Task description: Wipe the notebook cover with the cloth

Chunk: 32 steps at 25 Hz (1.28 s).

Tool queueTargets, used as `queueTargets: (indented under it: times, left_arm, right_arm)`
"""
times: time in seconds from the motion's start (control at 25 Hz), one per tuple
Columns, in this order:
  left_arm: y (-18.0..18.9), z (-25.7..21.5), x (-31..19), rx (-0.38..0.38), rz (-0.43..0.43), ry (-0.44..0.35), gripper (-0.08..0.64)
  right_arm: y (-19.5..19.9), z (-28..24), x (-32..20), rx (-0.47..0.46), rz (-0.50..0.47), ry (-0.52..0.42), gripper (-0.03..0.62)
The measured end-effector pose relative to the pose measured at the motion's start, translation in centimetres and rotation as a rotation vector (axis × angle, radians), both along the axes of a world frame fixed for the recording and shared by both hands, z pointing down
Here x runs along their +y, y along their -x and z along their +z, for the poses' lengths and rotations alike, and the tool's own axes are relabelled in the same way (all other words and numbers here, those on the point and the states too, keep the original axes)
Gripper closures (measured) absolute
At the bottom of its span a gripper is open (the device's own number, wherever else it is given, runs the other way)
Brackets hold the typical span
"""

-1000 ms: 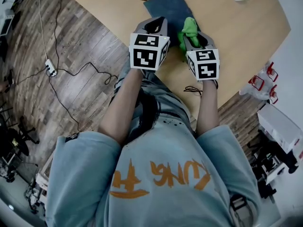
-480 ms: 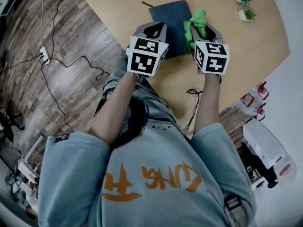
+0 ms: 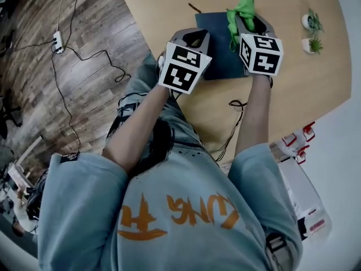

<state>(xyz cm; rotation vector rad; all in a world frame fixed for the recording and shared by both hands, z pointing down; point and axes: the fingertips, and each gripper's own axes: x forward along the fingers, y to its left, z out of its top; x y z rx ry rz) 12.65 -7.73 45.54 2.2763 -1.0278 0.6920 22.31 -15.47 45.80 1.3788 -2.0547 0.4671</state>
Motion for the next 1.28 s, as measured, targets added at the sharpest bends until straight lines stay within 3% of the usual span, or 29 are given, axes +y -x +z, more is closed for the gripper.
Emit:
queueTargets:
  times: [0.36, 1.28]
  left_arm:
    - [0.0, 0.3, -0.8, -0.041, 0.022, -0.010, 0.545]
    - [-1.7, -0.1, 1.0, -0.036, 0.095, -0.023, 0.545]
  right_arm:
    - [0.6, 1.3, -0.7, 0.030, -0.045, 0.000, 0.466]
    - [-0.7, 0.4, 3.0, 0.059, -0.010, 0.003, 0.466]
